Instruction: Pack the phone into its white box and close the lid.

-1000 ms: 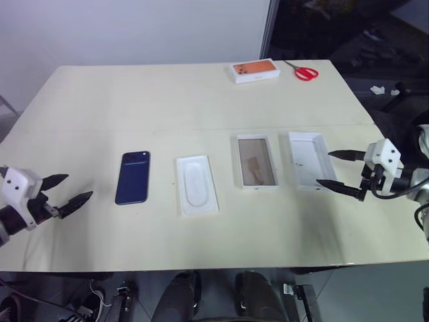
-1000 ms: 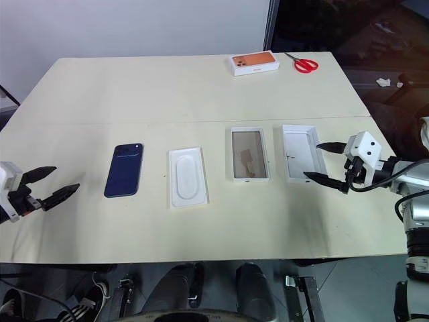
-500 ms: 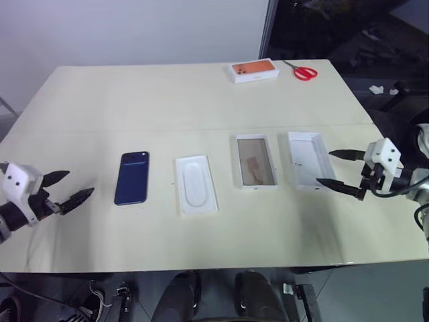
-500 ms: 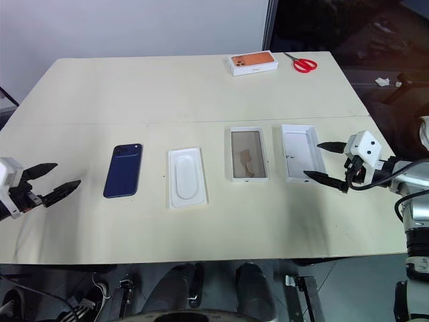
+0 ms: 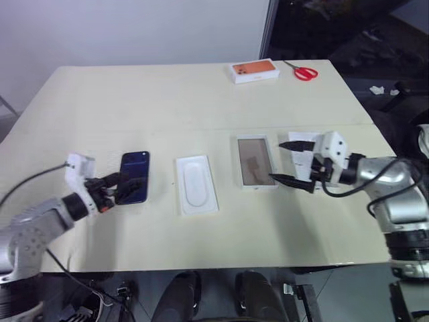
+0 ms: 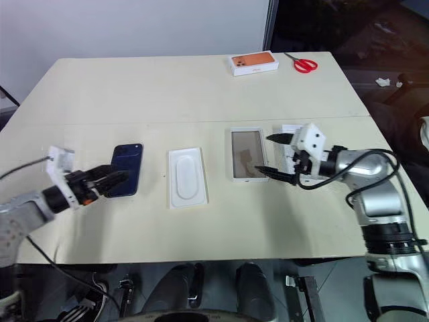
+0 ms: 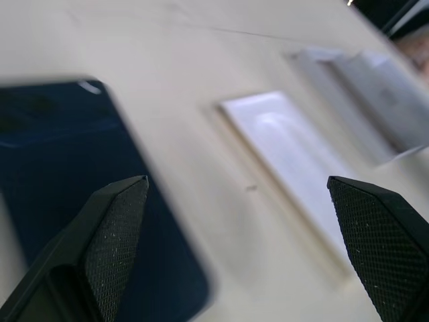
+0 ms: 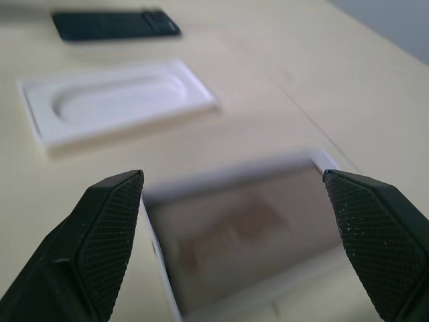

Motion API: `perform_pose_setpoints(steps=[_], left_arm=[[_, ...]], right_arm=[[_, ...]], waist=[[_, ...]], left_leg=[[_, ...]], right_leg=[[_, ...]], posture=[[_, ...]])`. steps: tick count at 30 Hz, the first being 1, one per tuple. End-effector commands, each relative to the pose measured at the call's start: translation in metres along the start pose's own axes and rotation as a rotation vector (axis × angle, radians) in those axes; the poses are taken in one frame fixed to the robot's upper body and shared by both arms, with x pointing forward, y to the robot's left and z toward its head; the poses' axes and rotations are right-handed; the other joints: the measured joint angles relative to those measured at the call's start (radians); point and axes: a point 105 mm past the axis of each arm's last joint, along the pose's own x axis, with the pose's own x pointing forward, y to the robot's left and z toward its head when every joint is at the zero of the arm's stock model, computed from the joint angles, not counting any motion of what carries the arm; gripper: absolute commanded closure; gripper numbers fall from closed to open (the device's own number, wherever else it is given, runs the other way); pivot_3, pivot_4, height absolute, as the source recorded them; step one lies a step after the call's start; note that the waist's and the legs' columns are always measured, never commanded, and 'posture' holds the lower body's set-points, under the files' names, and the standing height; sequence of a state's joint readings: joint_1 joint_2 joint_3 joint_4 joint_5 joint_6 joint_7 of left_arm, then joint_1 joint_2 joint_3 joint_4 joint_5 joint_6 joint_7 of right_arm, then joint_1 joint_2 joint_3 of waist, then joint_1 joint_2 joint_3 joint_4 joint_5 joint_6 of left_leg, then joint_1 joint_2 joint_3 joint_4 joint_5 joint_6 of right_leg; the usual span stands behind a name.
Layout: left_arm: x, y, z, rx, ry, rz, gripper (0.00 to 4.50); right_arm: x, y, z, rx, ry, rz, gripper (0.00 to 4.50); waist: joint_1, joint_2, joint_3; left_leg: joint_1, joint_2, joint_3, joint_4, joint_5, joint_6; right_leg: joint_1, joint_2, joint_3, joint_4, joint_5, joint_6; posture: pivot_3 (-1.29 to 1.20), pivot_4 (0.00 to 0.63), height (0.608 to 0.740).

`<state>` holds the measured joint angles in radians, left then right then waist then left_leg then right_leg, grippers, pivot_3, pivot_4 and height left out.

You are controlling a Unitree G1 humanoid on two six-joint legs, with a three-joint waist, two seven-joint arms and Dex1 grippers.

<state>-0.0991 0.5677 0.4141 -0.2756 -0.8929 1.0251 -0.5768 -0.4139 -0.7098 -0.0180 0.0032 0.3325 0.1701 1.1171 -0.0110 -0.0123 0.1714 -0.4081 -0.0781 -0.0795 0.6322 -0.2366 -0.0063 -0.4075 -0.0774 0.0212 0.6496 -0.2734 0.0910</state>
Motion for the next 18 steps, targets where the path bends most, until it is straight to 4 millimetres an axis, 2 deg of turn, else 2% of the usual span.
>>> perform_pose_setpoints(steps=[1, 4, 7, 10, 13, 18], left_arm=[[0.007, -0.018, 0.001, -0.093, -0.016, -0.058, 0.0], [0.016, -0.03, 0.003, -0.206, -0.068, -0.127, 0.0], [0.026, -0.024, -0.011, -0.278, -0.032, -0.079, 0.0], [0.03, -0.033, -0.016, -0.333, -0.021, -0.128, 0.0], [0.036, -0.029, -0.026, -0.378, 0.007, -0.097, 0.0], [0.049, -0.027, -0.034, -0.413, 0.035, -0.078, 0.0]], right_arm=[[0.002, -0.003, 0.007, -0.028, -0.019, -0.019, 0.02], [0.004, -0.001, 0.006, -0.028, -0.021, -0.016, 0.02], [0.008, 0.002, 0.005, -0.038, -0.022, -0.011, 0.02], [0.011, 0.004, 0.005, -0.051, -0.019, -0.007, 0.02], [0.014, 0.007, 0.006, -0.065, -0.022, 0.005, 0.02], [0.02, 0.021, 0.007, -0.052, -0.03, 0.075, 0.02]], waist=[[0.002, 0.0, 0.0], [0.003, 0.0, 0.0], [0.001, 0.0, 0.0], [-0.001, 0.0, 0.0], [0.001, 0.0, 0.0], [0.003, 0.0, -0.001]], left_leg=[[0.0, 0.0, 0.0, 0.0, 0.0, 0.0], [0.0, 0.0, 0.0, 0.001, 0.0, 0.0], [0.0, 0.0, 0.0, 0.001, 0.0, 0.0], [0.001, 0.0, 0.0, 0.0, 0.0, 0.0], [0.001, 0.0, 0.0, 0.001, 0.0, 0.0], [0.001, -0.001, 0.0, 0.001, 0.0, 0.0]], right_leg=[[0.0, 0.0, 0.0, 0.0, 0.0, 0.0], [0.0, 0.0, 0.0, 0.0, 0.0, 0.0], [0.001, 0.0, 0.0, 0.0, 0.0, 0.0], [0.0, 0.001, 0.0, 0.001, 0.0, 0.0], [0.001, 0.001, 0.0, 0.0, 0.0, 0.0], [0.001, 0.001, 0.0, 0.0, 0.0, 0.0]], posture=[[0.0, 0.15, 0.74], [0.0, 0.15, 0.74], [0.0, 0.15, 0.74], [0.0, 0.15, 0.74], [0.0, 0.15, 0.74], [0.0, 0.15, 0.74]])
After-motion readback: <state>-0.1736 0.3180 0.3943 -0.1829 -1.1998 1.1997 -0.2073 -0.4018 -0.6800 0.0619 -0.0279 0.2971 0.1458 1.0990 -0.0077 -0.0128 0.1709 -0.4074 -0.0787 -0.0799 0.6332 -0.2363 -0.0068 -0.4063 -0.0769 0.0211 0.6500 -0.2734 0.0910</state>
